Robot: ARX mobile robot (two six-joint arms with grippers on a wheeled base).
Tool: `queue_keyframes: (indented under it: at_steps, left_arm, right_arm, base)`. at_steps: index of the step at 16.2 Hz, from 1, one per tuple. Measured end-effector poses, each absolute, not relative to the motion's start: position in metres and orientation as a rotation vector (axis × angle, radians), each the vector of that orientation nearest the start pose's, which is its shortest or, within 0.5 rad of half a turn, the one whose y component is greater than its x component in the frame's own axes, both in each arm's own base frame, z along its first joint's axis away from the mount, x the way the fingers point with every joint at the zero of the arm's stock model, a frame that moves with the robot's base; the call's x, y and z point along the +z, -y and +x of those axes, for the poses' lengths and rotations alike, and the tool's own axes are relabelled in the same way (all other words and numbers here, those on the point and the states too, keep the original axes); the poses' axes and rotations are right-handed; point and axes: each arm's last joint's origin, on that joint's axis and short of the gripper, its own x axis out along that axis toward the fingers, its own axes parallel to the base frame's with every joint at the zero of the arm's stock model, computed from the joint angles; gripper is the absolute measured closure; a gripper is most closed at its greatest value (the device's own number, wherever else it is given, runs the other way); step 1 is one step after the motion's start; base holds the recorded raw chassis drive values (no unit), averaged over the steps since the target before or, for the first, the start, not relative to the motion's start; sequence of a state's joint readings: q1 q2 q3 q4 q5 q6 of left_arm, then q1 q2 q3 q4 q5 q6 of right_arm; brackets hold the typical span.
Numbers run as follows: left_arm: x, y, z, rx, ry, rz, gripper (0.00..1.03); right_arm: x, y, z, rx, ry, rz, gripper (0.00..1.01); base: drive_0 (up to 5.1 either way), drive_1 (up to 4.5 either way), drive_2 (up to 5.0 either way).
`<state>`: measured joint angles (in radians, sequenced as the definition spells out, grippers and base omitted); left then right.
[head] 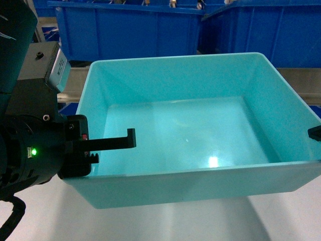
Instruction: Organize blue bins on left shelf correctly
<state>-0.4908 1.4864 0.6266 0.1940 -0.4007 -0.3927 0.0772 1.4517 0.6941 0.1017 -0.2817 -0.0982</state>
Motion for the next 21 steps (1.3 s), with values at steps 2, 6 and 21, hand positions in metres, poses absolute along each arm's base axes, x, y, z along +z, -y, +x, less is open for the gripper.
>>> queue_keyframes:
  at_steps: [2,6,21]
  left_arm:
    - [0.1617,0.1207,0.25,0.032,-0.605,-0.093,1.01]
    - [0.1618,0.1206,0.2499,0.033,-0.604,-0.093,1.01]
    - [0.162,0.1203,0.2501,0.035,-0.603,-0.094,1.01]
  right_arm:
    - [0.1827,-0.03,0.282,0.378,-0.638,-0.027,0.99]
    - [0.1826,-0.0301,0.2819,0.379,-0.639,-0.026,0.99]
    - [0.1827,-0.0303,0.282,0.381,-0.637,-0.026,0.99]
  base:
    - [0.0,0.0,0.0]
    - [-5.1,2.37,2.4]
    - [-4.8,2.61,2.6]
